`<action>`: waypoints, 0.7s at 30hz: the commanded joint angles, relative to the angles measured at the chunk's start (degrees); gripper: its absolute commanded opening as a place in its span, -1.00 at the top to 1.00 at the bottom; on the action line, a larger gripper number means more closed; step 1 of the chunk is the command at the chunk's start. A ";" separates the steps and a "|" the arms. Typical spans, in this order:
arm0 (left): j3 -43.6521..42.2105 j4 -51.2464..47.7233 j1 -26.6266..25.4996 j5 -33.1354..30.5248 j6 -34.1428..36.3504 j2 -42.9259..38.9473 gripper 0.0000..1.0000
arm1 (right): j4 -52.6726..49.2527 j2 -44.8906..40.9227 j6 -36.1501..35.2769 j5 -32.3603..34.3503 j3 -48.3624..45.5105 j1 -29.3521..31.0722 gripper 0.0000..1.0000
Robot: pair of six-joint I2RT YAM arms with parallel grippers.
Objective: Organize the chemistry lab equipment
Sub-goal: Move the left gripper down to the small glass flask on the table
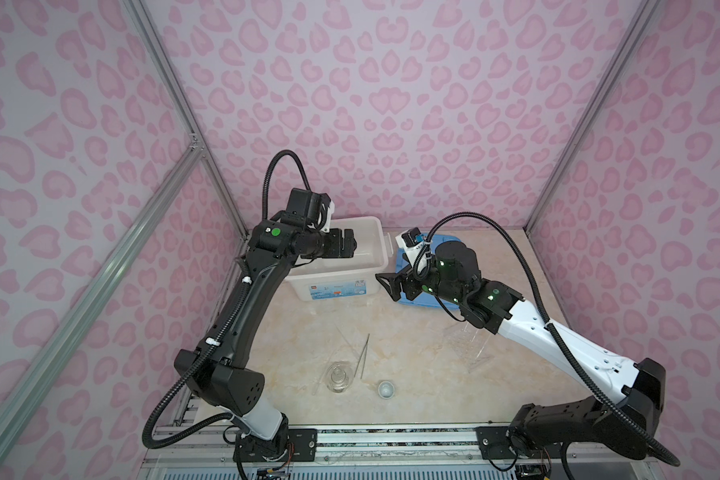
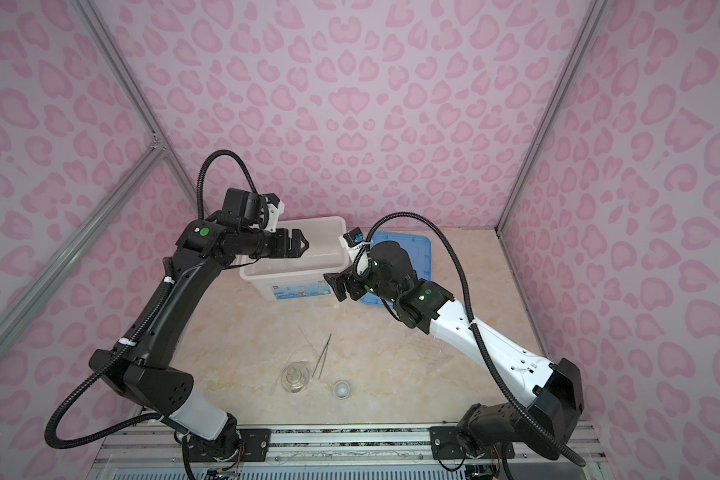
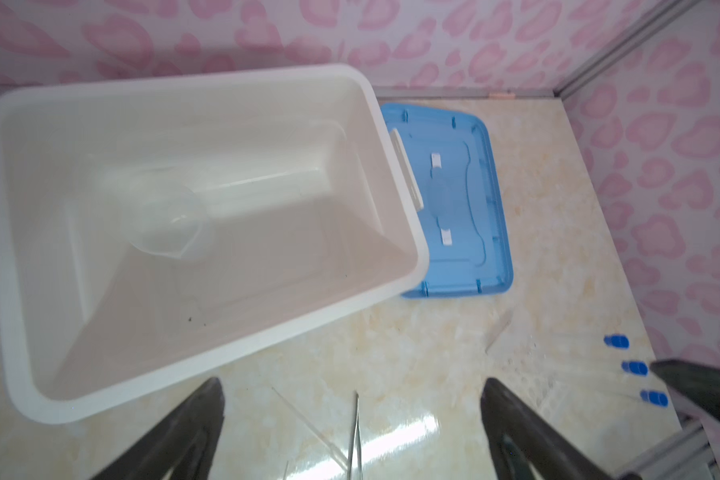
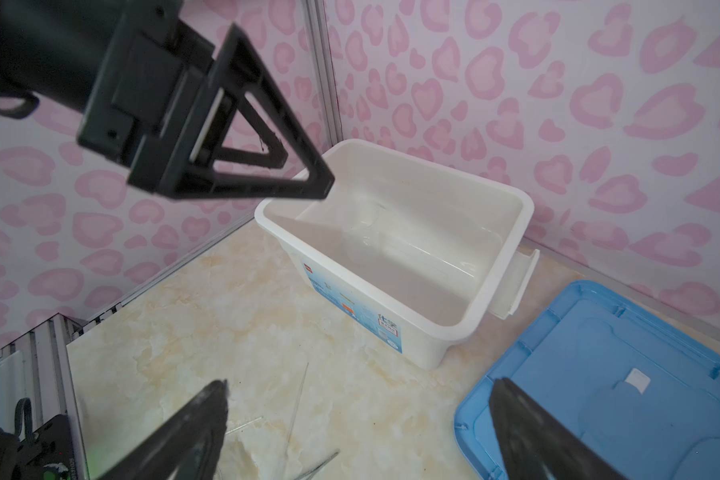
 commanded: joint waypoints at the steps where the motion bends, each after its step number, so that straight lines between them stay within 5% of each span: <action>1: -9.88 -0.35 -2.62 -1.57 -0.51 -5.21 -0.95 | -2.77 -1.80 -0.32 -0.43 -2.73 0.53 -0.97; 11: -37.01 5.82 -14.30 -3.95 -10.36 -14.22 -0.94 | -1.75 -7.84 -0.20 4.25 -15.52 6.20 -0.97; 21: -50.80 8.54 -21.04 -10.38 -19.32 -17.97 -0.94 | 1.78 -8.77 4.66 8.72 -21.23 10.41 -0.97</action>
